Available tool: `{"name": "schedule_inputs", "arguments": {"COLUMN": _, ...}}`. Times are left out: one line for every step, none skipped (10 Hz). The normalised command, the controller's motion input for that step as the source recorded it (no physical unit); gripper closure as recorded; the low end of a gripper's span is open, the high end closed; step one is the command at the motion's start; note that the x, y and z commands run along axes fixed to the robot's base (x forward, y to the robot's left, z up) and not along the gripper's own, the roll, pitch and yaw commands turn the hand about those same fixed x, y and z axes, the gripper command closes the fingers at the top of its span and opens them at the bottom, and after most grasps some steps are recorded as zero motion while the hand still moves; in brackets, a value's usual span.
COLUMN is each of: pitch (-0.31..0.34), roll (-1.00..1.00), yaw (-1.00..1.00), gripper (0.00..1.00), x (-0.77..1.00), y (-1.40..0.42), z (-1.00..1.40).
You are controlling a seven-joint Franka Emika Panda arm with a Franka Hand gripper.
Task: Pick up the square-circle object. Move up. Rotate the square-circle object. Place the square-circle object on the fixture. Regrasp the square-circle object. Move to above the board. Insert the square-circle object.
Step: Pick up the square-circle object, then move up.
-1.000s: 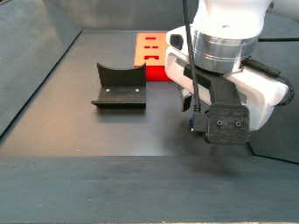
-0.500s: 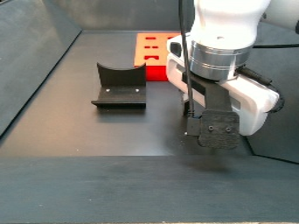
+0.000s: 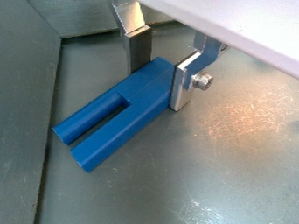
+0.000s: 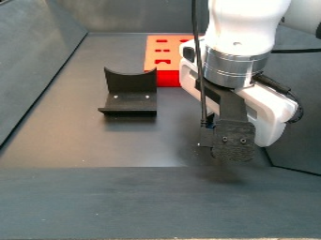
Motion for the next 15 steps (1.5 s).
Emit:
{"name": "schedule_inputs", "arguments": {"pitch": 0.0, "roll": 0.0, "yaw": 0.0, "gripper": 1.0, "x": 0.0, "y": 0.0, "z": 0.0}}
{"name": "schedule_inputs", "arguments": {"pitch": 0.0, "roll": 0.0, "yaw": 0.0, "gripper": 1.0, "x": 0.0, "y": 0.0, "z": 0.0}}
{"name": "schedule_inputs", "arguments": {"pitch": 0.0, "roll": 0.0, "yaw": 0.0, "gripper": 1.0, "x": 0.0, "y": 0.0, "z": 0.0}}
{"name": "schedule_inputs", "arguments": {"pitch": 0.0, "roll": 0.0, "yaw": 0.0, "gripper": 1.0, "x": 0.0, "y": 0.0, "z": 0.0}}
{"name": "schedule_inputs", "arguments": {"pitch": 0.0, "roll": 0.0, "yaw": 0.0, "gripper": 1.0, "x": 0.0, "y": 0.0, "z": 0.0}}
{"name": "schedule_inputs", "arguments": {"pitch": 0.0, "roll": 0.0, "yaw": 0.0, "gripper": 1.0, "x": 0.0, "y": 0.0, "z": 0.0}}
{"name": "schedule_inputs", "arguments": {"pitch": 0.0, "roll": 0.0, "yaw": 0.0, "gripper": 1.0, "x": 0.0, "y": 0.0, "z": 0.0}}
{"name": "schedule_inputs", "arguments": {"pitch": 0.0, "roll": 0.0, "yaw": 0.0, "gripper": 1.0, "x": 0.0, "y": 0.0, "z": 0.0}}
{"name": "schedule_inputs", "arguments": {"pitch": 0.0, "roll": 0.0, "yaw": 0.0, "gripper": 1.0, "x": 0.0, "y": 0.0, "z": 0.0}}
{"name": "schedule_inputs", "arguments": {"pitch": 0.0, "roll": 0.0, "yaw": 0.0, "gripper": 1.0, "x": 0.0, "y": 0.0, "z": 0.83}}
{"name": "schedule_inputs", "arguments": {"pitch": 0.036, "roll": 0.0, "yaw": 0.02, "gripper": 1.0, "x": -0.07, "y": 0.06, "z": 0.77}}
{"name": "schedule_inputs", "arguments": {"pitch": 0.065, "roll": 0.02, "yaw": 0.0, "gripper": 1.0, "x": -0.09, "y": 0.04, "z": 0.67}}
{"name": "schedule_inputs", "arguments": {"pitch": 0.089, "roll": 0.03, "yaw": -0.01, "gripper": 1.0, "x": -0.06, "y": 0.02, "z": 0.56}}
{"name": "schedule_inputs", "arguments": {"pitch": 0.115, "roll": 0.05, "yaw": -0.02, "gripper": 1.0, "x": -0.03, "y": 0.01, "z": 0.46}}
{"name": "schedule_inputs", "arguments": {"pitch": 0.141, "roll": 0.07, "yaw": -0.02, "gripper": 1.0, "x": -0.02, "y": 0.01, "z": 0.33}}
